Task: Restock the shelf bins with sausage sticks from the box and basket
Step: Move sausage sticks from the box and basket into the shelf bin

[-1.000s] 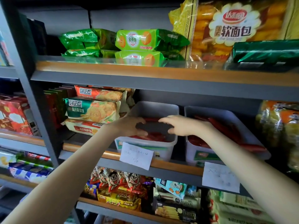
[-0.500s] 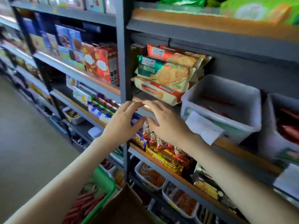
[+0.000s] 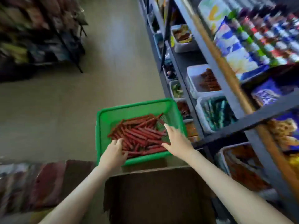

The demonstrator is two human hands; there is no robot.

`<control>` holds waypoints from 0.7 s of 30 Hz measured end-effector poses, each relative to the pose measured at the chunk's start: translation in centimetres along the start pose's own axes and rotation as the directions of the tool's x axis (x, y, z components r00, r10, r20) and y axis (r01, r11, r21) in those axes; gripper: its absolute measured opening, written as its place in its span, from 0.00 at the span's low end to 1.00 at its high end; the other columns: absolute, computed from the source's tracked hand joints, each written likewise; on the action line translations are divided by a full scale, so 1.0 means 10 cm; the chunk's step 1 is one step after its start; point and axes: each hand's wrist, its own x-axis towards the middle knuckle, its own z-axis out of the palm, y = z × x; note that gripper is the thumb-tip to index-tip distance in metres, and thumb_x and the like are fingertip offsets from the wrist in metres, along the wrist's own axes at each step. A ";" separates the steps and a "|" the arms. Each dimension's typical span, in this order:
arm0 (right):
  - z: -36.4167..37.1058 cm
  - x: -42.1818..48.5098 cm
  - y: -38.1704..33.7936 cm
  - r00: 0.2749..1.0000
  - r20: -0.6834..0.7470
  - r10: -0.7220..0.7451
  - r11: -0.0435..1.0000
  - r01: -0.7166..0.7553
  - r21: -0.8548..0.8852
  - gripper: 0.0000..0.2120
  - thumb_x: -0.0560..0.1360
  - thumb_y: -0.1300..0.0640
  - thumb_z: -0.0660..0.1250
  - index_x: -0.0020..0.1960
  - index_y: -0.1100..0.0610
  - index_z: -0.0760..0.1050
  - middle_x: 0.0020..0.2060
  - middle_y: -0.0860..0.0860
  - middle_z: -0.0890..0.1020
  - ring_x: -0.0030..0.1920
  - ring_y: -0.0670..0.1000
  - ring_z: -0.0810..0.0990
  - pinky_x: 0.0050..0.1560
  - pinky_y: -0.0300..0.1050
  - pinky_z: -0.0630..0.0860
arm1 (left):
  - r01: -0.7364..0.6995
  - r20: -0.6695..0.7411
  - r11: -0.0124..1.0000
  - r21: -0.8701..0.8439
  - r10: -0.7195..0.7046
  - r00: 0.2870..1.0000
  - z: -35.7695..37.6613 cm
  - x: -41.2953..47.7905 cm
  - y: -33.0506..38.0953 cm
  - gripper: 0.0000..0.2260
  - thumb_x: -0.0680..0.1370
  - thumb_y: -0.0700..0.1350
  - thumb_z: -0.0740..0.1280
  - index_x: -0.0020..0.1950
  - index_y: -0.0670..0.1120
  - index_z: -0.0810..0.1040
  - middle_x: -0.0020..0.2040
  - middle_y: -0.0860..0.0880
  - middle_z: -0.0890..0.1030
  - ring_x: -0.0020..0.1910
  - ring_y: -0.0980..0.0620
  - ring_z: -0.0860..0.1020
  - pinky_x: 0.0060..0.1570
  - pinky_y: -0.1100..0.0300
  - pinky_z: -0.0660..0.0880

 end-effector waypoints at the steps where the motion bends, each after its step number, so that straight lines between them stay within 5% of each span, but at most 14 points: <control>1: 0.26 0.26 0.07 0.998 0.065 -0.009 1.000 0.010 -0.020 0.31 0.78 0.55 0.61 0.77 0.54 0.52 0.71 0.55 0.65 0.68 0.57 0.66 0.66 0.50 0.65 | -0.015 0.009 1.000 0.011 0.015 1.000 0.21 0.14 -0.14 0.24 0.77 0.45 0.64 0.72 0.42 0.65 0.64 0.41 0.71 0.62 0.42 0.72 0.59 0.51 0.69; 4: 0.92 0.97 0.30 0.969 0.244 -0.043 0.990 0.074 -0.118 0.32 0.76 0.58 0.61 0.77 0.54 0.51 0.72 0.56 0.63 0.70 0.58 0.64 0.68 0.51 0.65 | -0.114 0.010 0.990 0.077 0.114 0.993 0.72 0.62 -0.44 0.26 0.78 0.41 0.62 0.76 0.46 0.59 0.71 0.43 0.66 0.67 0.44 0.67 0.65 0.52 0.67; 7: 1.35 1.50 0.42 0.926 0.372 -0.068 0.930 0.193 -0.311 0.51 0.72 0.46 0.71 0.77 0.52 0.35 0.76 0.59 0.46 0.76 0.60 0.49 0.73 0.60 0.52 | -0.212 0.123 0.929 0.304 0.182 0.976 1.09 1.09 -0.62 0.35 0.78 0.42 0.63 0.78 0.50 0.47 0.78 0.44 0.50 0.75 0.44 0.53 0.74 0.48 0.54; 9: 1.47 1.75 0.41 0.904 0.424 -0.055 0.915 0.215 -0.340 0.60 0.66 0.43 0.75 0.74 0.48 0.28 0.75 0.60 0.38 0.75 0.64 0.43 0.72 0.64 0.49 | -0.295 0.229 0.817 0.496 0.205 0.952 1.22 1.38 -0.67 0.40 0.78 0.48 0.64 0.77 0.51 0.37 0.78 0.43 0.40 0.77 0.44 0.44 0.74 0.44 0.47; 11: 1.51 1.95 0.40 0.912 0.406 -0.066 0.905 0.226 -0.360 0.63 0.64 0.43 0.77 0.74 0.49 0.28 0.75 0.62 0.41 0.74 0.66 0.49 0.72 0.62 0.55 | -0.369 0.306 0.686 0.627 0.218 0.927 1.33 1.64 -0.72 0.47 0.75 0.57 0.66 0.75 0.50 0.31 0.76 0.41 0.34 0.76 0.43 0.39 0.73 0.41 0.43; 16: 1.45 2.15 0.42 0.947 0.293 -0.129 0.916 0.227 -0.330 0.55 0.66 0.51 0.76 0.77 0.56 0.39 0.73 0.59 0.54 0.61 0.62 0.73 0.57 0.53 0.75 | -0.374 0.335 0.570 0.731 0.177 0.925 1.32 1.90 -0.56 0.62 0.61 0.66 0.74 0.76 0.45 0.35 0.77 0.39 0.41 0.75 0.39 0.45 0.73 0.43 0.45; 21: 1.53 1.91 0.39 0.944 0.264 -0.199 0.923 0.271 -0.273 0.30 0.71 0.58 0.68 0.69 0.58 0.58 0.62 0.58 0.71 0.55 0.62 0.77 0.46 0.50 0.72 | -0.398 0.284 0.501 0.768 0.292 0.914 1.18 1.95 -0.38 0.47 0.66 0.62 0.73 0.74 0.40 0.54 0.70 0.40 0.59 0.67 0.42 0.62 0.68 0.48 0.57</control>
